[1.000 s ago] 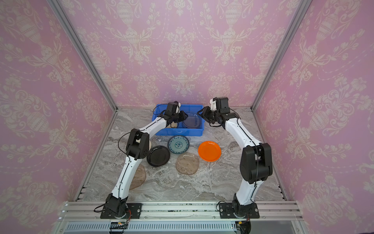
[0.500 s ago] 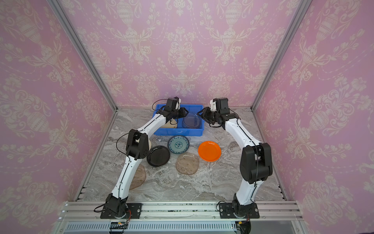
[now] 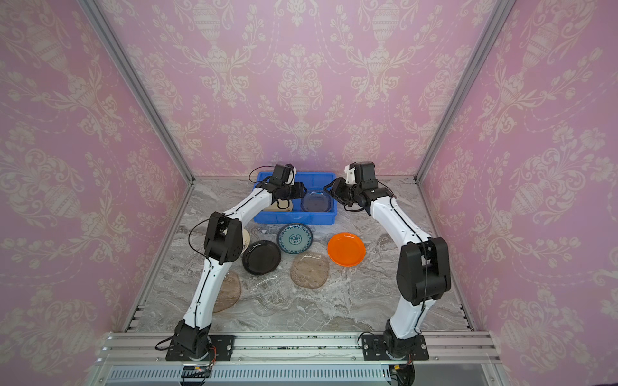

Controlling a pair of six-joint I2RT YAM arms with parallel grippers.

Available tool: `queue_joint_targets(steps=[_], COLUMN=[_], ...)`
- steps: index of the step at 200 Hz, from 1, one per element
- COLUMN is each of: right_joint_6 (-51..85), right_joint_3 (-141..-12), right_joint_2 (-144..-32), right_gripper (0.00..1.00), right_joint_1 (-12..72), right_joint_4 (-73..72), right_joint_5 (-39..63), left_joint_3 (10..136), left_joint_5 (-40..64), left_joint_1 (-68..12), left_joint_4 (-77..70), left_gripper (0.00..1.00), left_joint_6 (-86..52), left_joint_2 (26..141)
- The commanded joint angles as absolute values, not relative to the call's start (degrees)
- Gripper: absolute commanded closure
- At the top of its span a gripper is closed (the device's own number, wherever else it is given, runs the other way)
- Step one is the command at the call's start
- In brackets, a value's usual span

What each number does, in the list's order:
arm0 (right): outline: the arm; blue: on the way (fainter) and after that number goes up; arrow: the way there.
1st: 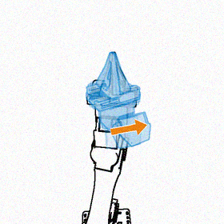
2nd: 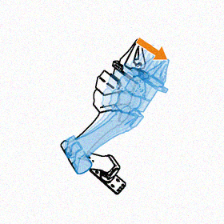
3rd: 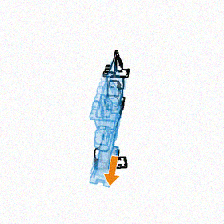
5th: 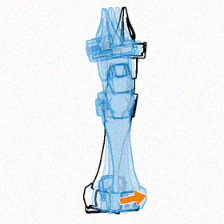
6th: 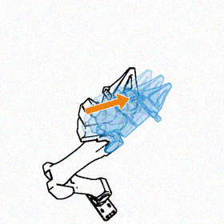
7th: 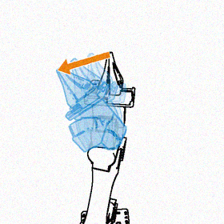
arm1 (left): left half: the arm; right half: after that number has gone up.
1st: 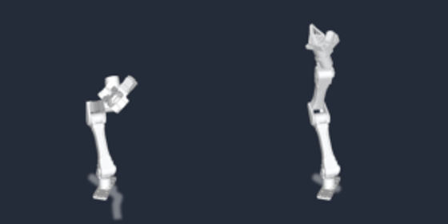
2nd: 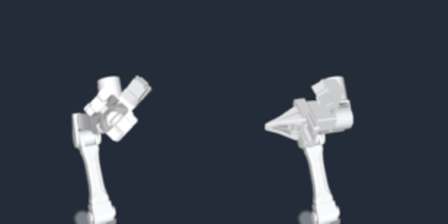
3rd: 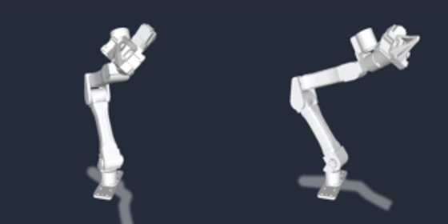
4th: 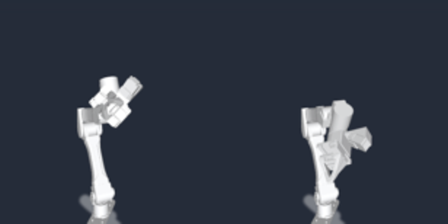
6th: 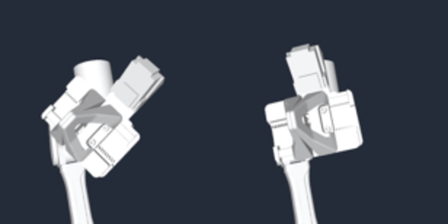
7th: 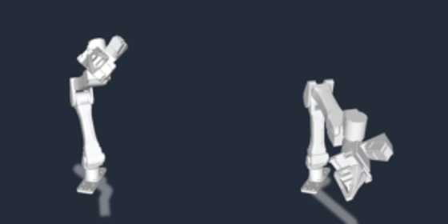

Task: Place the plates into the plastic bin on the countertop
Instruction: Place the plate in the plastic bin, then pick up the plate from the middle-right of the table.

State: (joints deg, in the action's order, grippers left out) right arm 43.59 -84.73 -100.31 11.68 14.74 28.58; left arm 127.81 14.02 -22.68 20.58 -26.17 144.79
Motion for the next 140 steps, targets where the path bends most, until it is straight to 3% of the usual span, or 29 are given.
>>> queue_joint_targets(steps=[1,22,52,64,76,115,140], right_joint_6=[44.0,42.5,38.2,37.3,36.5,34.6,30.5], right_joint_3=[-84.1,-83.9,-81.6,-80.2,-78.3,-73.0,-69.9], right_joint_2=[-98.9,-98.3,-96.0,-94.9,-93.6,-88.4,-85.5], right_gripper=[0.57,0.59,0.59,0.59,0.59,0.59,0.58], right_joint_1=[12.3,13.1,14.6,14.8,15.1,15.7,15.7], right_joint_4=[14.3,15.1,17.6,18.0,17.8,18.3,21.0], right_joint_5=[28.0,27.8,25.7,25.5,25.1,23.0,21.9], left_joint_3=[125.8,121.0,109.7,107.1,105.5,104.3,103.1], left_joint_5=[16.2,17.2,14.3,13.0,11.5,7.1,11.1], left_joint_1=[-23.4,-23.7,-23.9,-23.9,-23.9,-23.9,-23.9], left_joint_4=[17.8,14.9,7.0,5.9,5.6,7.3,7.9], left_gripper=[0.44,0.43,0.31,0.19,0.01,0.01,0.01], left_joint_6=[-25.5,-26.7,-25.5,-24.1,-22.7,-20.7,-21.6], left_joint_2=[141.7,139.6,131.1,127.8,124.8,117.3,113.7])
